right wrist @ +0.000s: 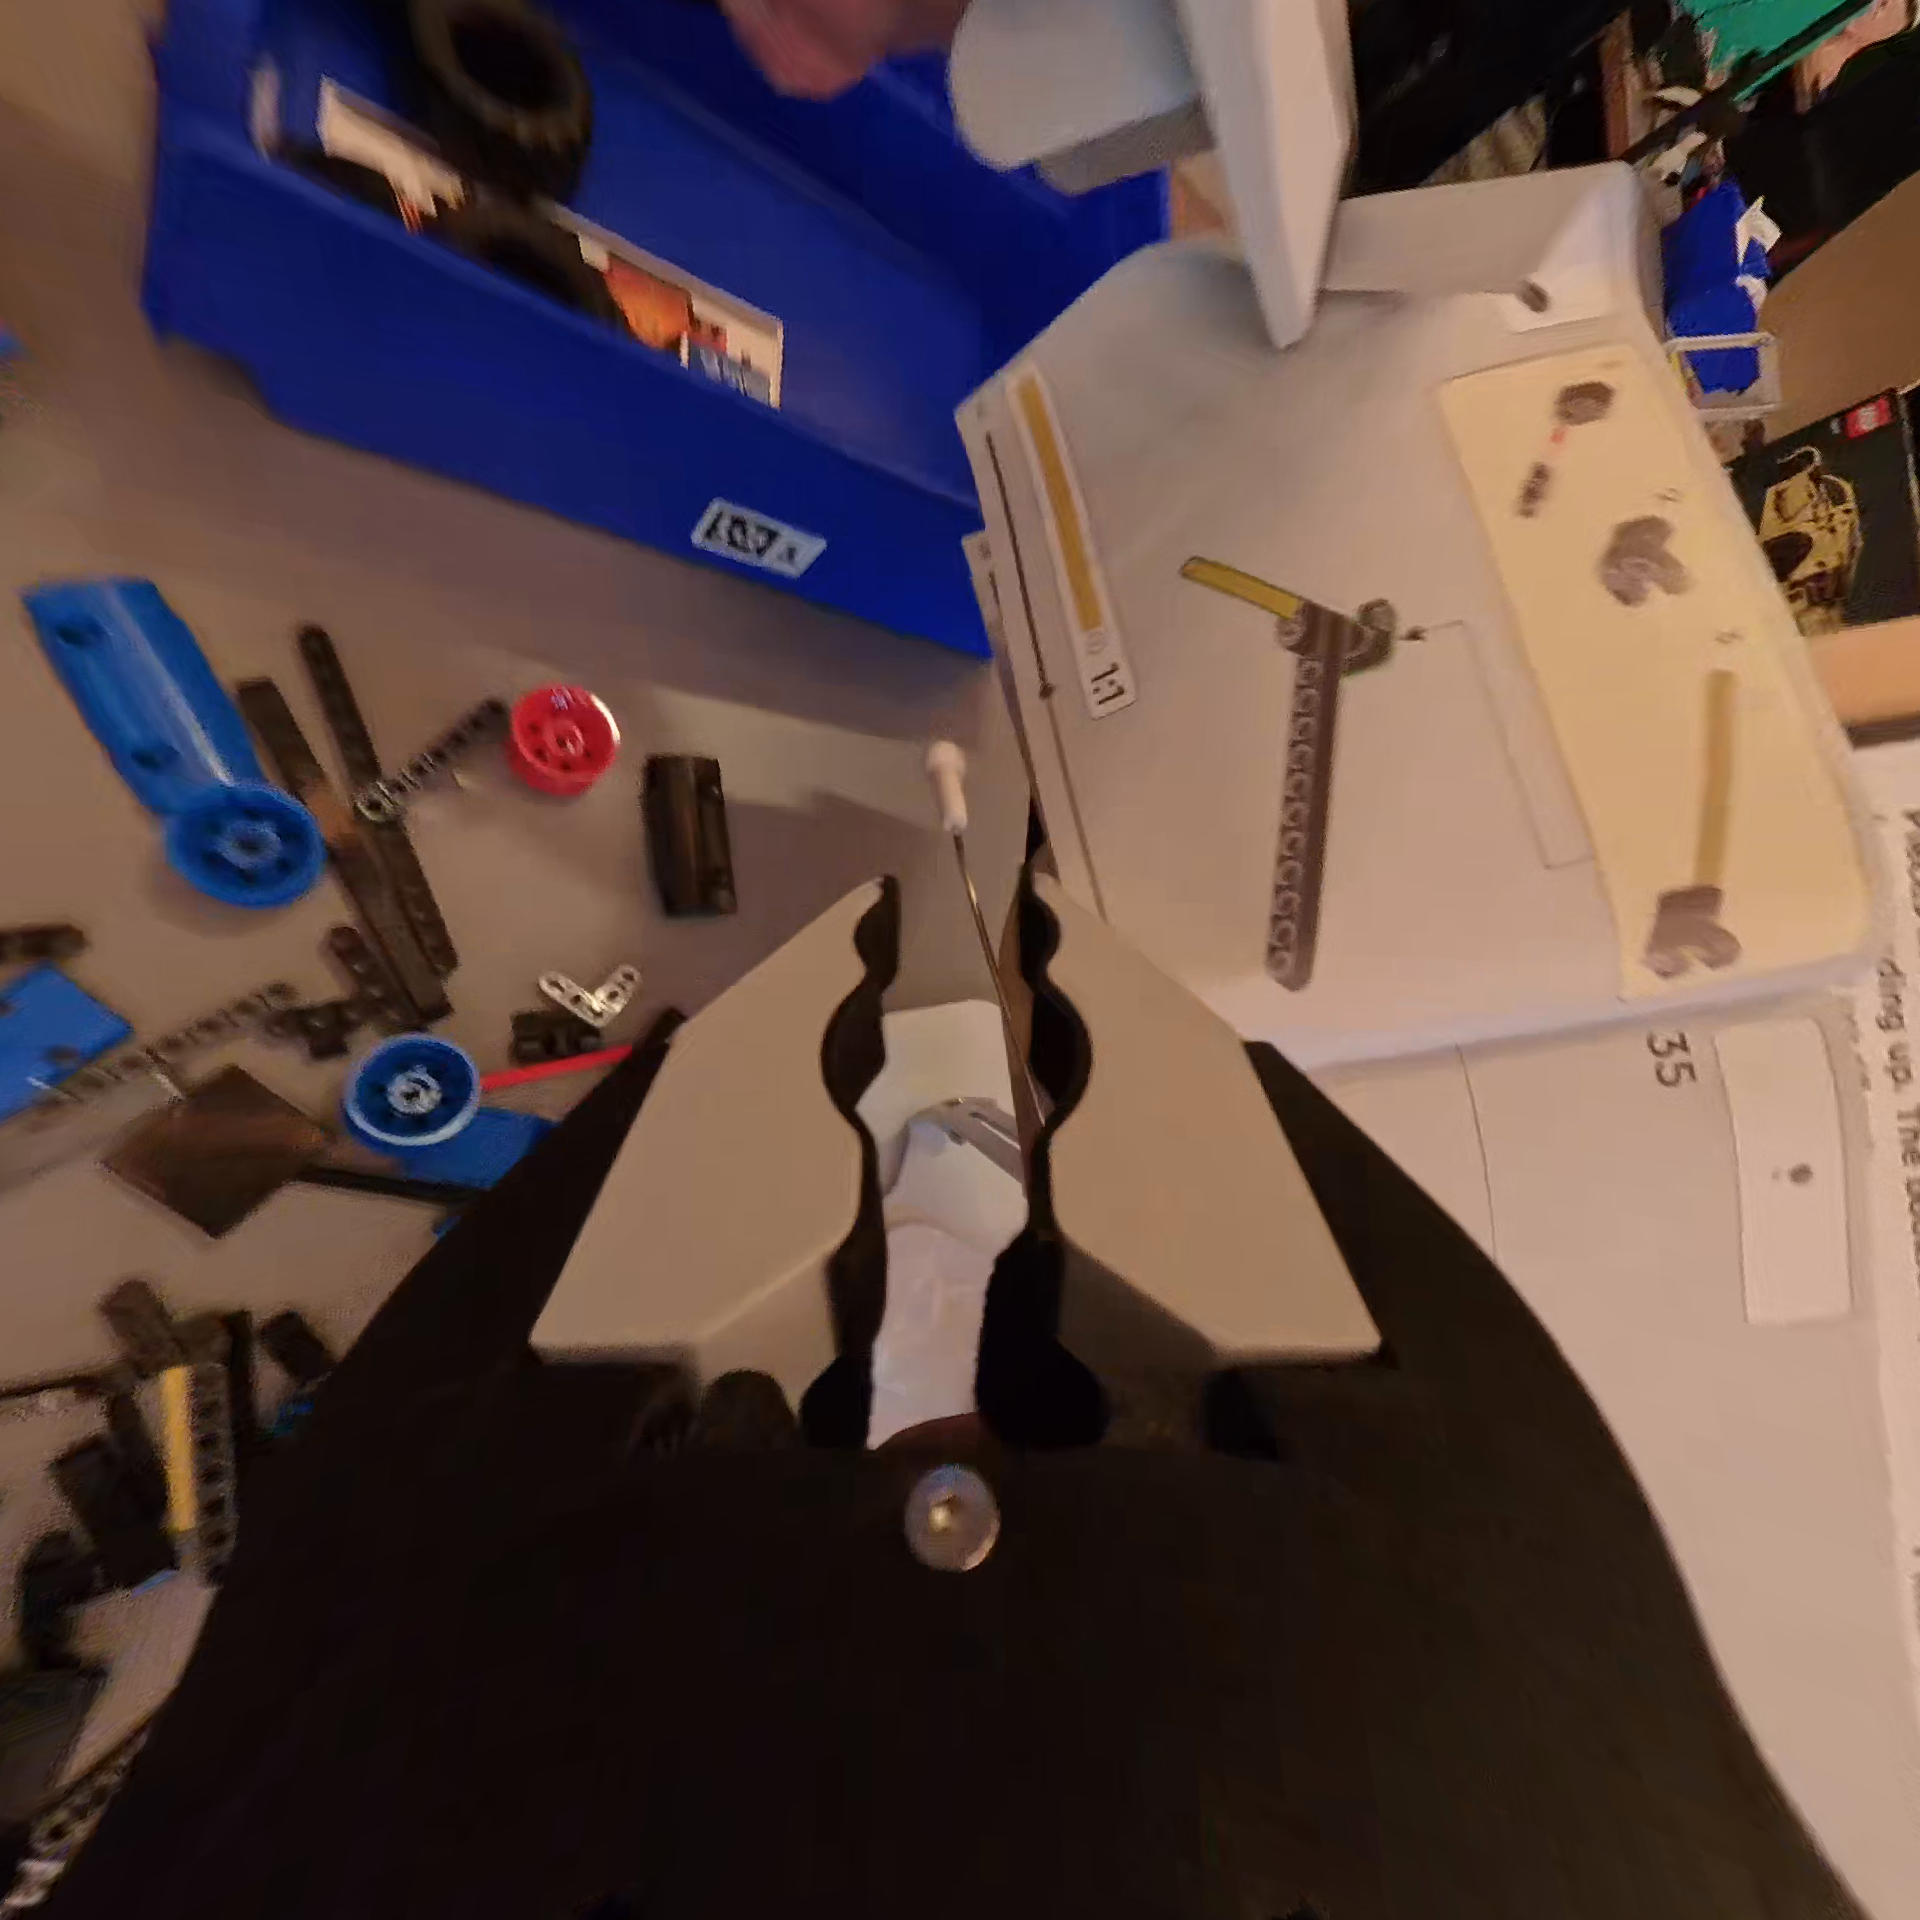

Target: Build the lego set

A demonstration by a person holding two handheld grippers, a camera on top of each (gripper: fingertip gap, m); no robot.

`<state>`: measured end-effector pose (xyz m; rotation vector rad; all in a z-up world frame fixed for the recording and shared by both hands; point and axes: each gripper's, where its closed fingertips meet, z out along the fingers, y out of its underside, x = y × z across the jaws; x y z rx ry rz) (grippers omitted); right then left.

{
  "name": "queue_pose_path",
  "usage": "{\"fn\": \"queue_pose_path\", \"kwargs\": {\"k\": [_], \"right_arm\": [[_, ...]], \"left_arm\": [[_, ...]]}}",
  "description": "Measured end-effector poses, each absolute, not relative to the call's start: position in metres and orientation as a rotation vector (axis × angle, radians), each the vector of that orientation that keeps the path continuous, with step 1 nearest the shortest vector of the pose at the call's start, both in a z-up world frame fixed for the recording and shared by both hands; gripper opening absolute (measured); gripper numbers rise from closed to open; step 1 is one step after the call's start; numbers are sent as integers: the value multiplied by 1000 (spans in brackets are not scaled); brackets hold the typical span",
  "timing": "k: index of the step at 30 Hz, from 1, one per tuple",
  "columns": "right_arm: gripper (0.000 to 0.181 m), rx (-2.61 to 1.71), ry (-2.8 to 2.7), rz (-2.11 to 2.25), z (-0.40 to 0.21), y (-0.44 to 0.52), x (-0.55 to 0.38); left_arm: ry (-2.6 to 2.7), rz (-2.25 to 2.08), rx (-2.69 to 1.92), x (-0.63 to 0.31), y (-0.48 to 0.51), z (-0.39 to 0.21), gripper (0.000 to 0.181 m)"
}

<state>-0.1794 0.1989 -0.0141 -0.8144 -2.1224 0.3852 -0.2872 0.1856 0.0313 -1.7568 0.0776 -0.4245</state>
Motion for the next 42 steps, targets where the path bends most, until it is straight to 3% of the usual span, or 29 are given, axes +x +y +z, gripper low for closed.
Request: {"fn": "queue_pose_path", "kwargs": {"k": [2, 18, 21, 25, 29, 42], "right_arm": [[1, -776, -2132, 261, -23, 205, -184], [0, -1045, -1778, 733, 17, 220, -195], [6, -1153, -1740, 745, 18, 227, -196], [29, -1150, -1712, 683, 33, 229, -188], [36, -1144, -1724, 638, 46, 224, -168], [34, -1019, -1877, 336, 25, 156, -10]], "left_arm": [[60, -428, -1769, -291, 188, 25, 13], [1, -429, -1814, -311, 201, -5, 13], [-45, -366, -1791, -323, 196, -6, 18], [-24, -248, -1779, -323, 186, -2, 18], [-9, -116, -1765, -323, 174, 9, 21], [351, 256, -1704, -223, 100, 43, 23]]}}
